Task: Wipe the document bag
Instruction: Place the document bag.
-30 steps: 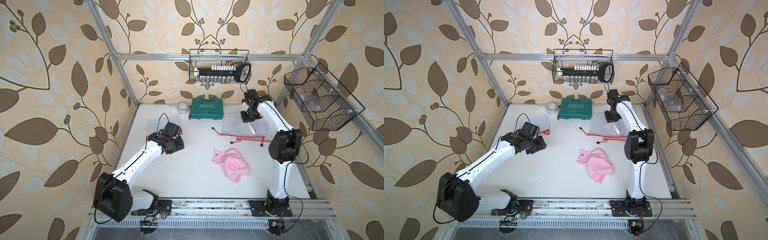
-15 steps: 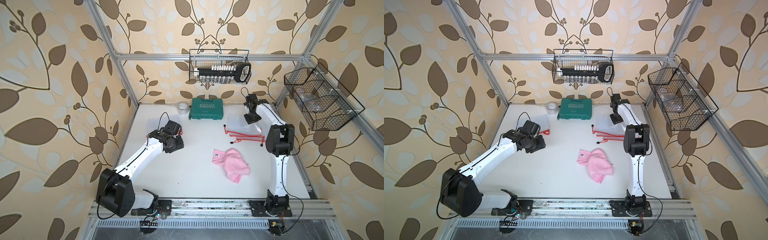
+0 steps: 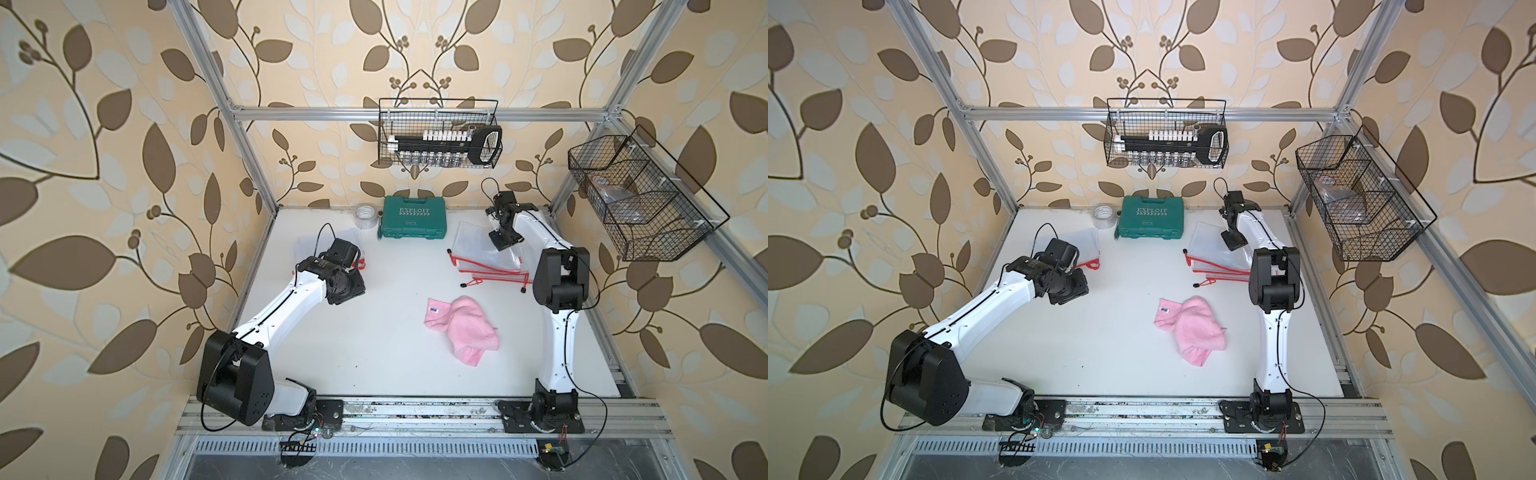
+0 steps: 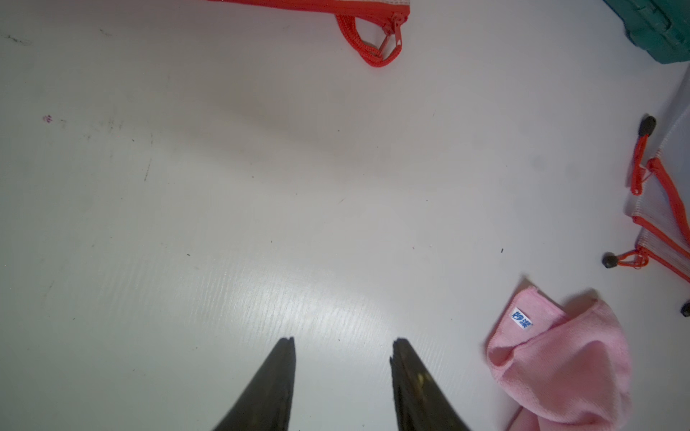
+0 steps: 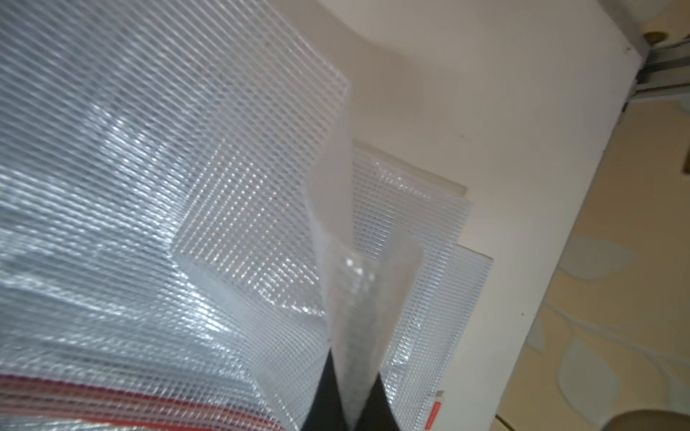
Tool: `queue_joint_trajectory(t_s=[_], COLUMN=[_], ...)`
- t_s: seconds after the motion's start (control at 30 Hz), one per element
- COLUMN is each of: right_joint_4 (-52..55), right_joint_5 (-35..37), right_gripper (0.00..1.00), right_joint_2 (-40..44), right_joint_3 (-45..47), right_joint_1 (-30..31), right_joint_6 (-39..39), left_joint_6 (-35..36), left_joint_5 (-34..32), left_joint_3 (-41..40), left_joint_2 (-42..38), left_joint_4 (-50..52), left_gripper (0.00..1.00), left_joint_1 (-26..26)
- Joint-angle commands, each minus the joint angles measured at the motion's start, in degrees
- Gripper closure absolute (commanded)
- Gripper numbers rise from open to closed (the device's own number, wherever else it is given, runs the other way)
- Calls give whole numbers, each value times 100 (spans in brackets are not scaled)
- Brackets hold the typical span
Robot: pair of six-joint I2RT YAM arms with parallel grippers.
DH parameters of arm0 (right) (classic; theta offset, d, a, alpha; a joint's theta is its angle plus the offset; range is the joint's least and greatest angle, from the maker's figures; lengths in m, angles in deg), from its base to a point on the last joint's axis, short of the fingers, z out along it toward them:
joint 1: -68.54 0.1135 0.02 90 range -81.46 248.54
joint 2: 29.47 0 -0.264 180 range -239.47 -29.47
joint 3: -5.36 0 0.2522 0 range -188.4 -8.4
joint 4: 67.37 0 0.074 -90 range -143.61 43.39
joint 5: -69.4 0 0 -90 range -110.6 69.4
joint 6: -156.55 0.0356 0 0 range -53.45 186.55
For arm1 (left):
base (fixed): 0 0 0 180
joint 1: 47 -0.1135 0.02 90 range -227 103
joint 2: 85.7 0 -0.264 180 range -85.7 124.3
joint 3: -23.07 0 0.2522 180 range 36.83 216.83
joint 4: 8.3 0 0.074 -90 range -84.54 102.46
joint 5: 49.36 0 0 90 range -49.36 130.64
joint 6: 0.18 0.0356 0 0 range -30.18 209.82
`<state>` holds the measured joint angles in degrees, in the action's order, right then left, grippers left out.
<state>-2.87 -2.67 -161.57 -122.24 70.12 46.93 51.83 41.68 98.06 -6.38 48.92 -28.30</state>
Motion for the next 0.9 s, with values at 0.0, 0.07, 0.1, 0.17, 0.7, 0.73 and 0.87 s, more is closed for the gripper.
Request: queue_joint_trajectory(t_s=[0.0, 0.07, 0.1, 0.17, 0.7, 0.73, 0.87], right_joint_4=[72, -24, -50, -79, -465, -426, -417], right_joint_5=[-327, -295, -212, -59, -922, -1009, -1140], right_gripper=[100, 100, 100, 100, 100, 100, 100], right_joint_2=[276, 349, 372, 449, 1547, 1546, 1640], right_joint_3=[184, 249, 259, 286, 1088, 1103, 1329], right_joint_1=[-30, -44, -44, -69, -118, -111, -114], right_joint_6=[-326, -341, -354, -378, -1073, -1075, -1194], left_joint_6=[117, 137, 149, 160, 117, 114, 93], left_joint_5=[27, 30, 35, 45, 167, 151, 125], left_joint_3=[230, 231, 239, 229, 222, 222, 153], left_joint_2=[51, 59, 58, 61, 228, 208, 140], left_joint_4=[22, 1, 4, 4, -184, -165, -154], left_gripper=[55, 55, 55, 55, 55, 55, 55], left_joint_1=[-59, -76, -83, -110, -165, -165, -165])
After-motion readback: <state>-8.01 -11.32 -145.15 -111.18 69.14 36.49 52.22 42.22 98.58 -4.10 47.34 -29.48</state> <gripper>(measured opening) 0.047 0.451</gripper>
